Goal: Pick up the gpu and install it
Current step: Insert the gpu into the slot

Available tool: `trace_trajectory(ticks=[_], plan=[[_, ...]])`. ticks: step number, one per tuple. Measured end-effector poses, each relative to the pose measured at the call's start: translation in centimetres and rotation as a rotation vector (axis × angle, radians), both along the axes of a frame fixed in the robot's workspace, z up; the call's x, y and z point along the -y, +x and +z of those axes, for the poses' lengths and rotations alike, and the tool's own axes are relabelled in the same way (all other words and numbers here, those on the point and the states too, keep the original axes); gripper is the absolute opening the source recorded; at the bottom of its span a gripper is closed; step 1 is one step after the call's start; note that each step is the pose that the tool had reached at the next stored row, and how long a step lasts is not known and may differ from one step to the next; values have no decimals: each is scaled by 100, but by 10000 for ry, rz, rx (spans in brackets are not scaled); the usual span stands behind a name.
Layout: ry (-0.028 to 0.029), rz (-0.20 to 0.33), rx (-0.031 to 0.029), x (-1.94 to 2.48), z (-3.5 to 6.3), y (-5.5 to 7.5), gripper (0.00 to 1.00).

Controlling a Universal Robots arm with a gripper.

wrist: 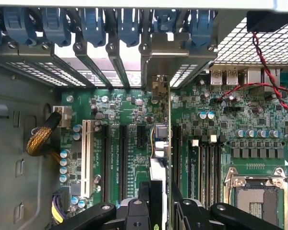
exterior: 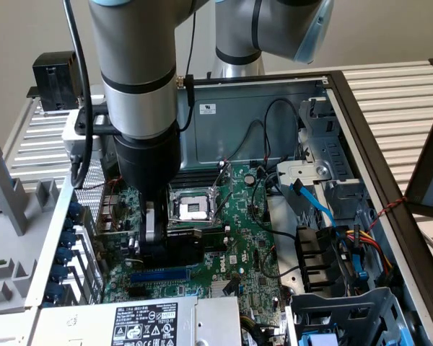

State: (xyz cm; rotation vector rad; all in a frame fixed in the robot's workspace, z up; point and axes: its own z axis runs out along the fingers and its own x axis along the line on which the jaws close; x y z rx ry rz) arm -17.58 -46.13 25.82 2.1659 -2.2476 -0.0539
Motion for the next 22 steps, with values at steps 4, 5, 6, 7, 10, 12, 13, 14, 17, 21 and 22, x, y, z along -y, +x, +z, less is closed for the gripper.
trace_trajectory(ticks=[4,5,6,7,10,12,13,14,17,21,22], plan=[[-4,0,-23,0,-11,-2,27],[-4,0,-29,0,-12,-3,27],[-3,1,-33,0,-13,-4,27],[-2,0,-36,-1,-14,-4,27],[-1,-1,-73,-1,-22,-5,27],[-1,-2,-84,-6,-26,-5,27],[-2,-2,-90,-7,-28,-5,27],[-3,-8,-93,-7,-29,-5,27],[-1,-38,-124,-8,-38,-6,27],[-2,-131,-170,-7,-46,-8,27],[-1,-164,-177,-7,-49,-8,27]])
